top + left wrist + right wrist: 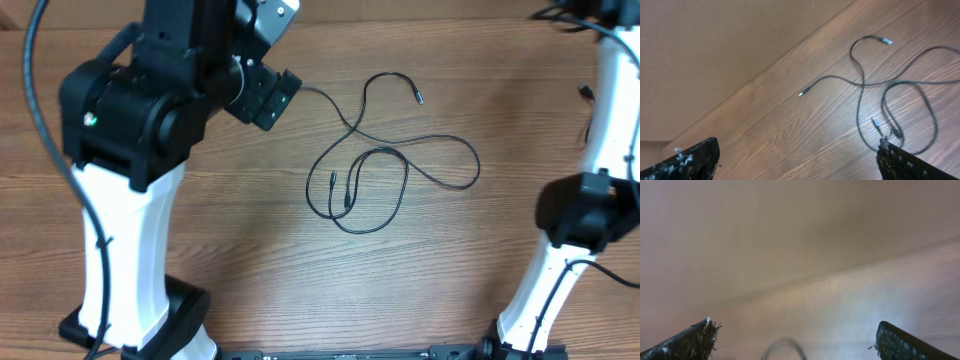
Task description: Untangle cables
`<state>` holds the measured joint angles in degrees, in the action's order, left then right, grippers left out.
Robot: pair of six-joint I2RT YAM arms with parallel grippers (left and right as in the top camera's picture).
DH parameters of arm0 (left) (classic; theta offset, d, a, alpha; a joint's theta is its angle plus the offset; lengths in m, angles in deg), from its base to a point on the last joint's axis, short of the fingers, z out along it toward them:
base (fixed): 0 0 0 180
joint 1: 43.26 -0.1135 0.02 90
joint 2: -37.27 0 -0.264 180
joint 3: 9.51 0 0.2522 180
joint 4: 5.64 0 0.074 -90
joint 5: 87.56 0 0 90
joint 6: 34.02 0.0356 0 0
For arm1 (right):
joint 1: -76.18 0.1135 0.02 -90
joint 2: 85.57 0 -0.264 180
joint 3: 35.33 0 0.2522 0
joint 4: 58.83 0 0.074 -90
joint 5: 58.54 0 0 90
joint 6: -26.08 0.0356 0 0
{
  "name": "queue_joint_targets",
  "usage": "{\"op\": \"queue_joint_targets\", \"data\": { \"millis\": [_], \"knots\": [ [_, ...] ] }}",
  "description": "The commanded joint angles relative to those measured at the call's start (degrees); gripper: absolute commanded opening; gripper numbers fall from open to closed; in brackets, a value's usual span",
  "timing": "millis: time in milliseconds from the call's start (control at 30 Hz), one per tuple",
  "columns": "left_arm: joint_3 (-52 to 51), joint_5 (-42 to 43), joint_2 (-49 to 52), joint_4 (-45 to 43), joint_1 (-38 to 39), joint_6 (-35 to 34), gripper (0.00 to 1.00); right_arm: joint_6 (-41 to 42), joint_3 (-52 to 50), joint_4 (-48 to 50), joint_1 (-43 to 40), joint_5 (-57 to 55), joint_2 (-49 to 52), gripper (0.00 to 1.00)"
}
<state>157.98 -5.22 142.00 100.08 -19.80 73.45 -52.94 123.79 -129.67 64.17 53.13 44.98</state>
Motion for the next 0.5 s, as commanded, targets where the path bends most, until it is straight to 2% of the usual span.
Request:
{"op": "queue_joint_targets", "data": {
  "millis": [0,100,200,467],
  "knots": [
    [0.0,-3.0,2.2,-1.0,-1.4,-0.9,1.00,-10.6,-0.8,-4.4,5.5,-2.4,2.1,1.00],
    [0.0,-2.8,3.8,-2.5,-2.5,-1.9,1.00,-15.8,-1.9,-9.1,11.1,-2.9,2.1,1.00],
    [0.0,-2.9,4.9,-4.3,-3.8,-3.5,1.00,-15.6,-4.0,-12.7,15.5,-3.6,2.1,1.00],
    [0.0,-1.4,5.6,-9.7,-7.0,-7.0,1.00,-6.4,-10.3,-18.8,24.9,-1.7,2.1,1.00]
  ]
}}
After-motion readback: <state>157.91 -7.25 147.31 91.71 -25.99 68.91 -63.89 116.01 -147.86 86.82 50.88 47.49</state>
